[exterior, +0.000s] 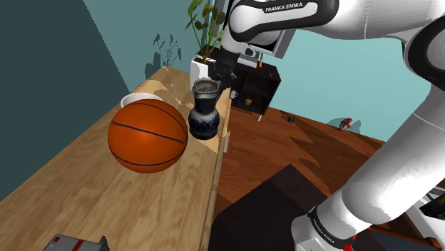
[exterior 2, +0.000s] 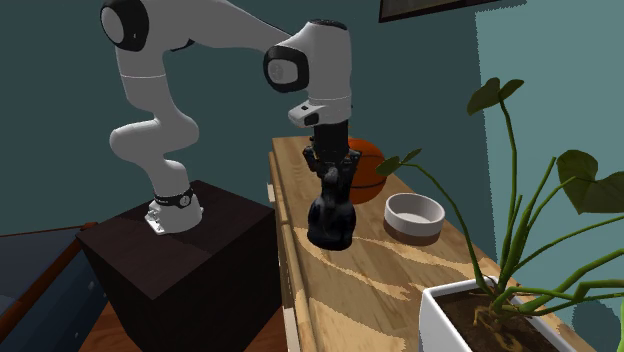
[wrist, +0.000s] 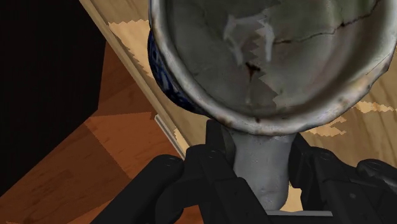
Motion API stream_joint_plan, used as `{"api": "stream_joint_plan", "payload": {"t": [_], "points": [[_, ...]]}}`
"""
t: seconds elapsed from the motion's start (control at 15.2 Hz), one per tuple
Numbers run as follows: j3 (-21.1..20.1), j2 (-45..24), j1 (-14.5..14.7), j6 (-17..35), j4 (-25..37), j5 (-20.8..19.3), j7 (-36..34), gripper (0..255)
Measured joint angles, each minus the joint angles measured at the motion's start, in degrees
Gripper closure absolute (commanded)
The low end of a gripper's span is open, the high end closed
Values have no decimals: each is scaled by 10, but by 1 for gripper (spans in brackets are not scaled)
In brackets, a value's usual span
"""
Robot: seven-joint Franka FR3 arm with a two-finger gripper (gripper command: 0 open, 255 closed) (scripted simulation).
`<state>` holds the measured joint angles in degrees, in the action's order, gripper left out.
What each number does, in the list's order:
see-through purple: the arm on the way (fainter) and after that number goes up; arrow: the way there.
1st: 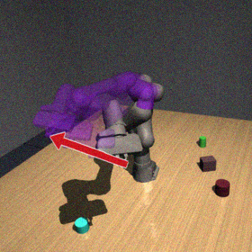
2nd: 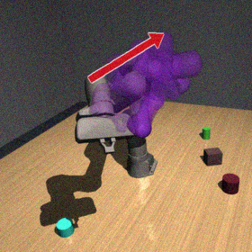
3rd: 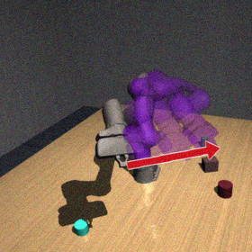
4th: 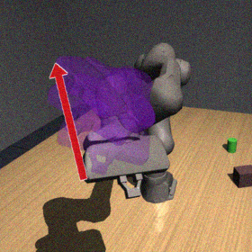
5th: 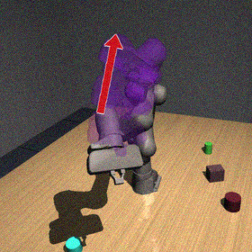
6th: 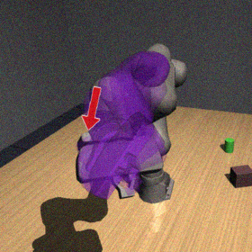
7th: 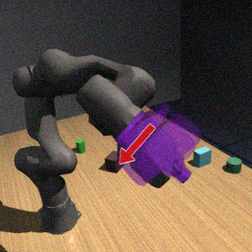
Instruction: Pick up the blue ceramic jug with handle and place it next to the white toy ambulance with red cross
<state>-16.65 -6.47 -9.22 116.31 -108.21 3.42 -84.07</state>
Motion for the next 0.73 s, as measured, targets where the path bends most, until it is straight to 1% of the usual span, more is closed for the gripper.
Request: {"api": "stream_joint_plan", "payload": {"t": [0.73], "points": [[0,13,-1,-83,70,2,-3,255]]}}
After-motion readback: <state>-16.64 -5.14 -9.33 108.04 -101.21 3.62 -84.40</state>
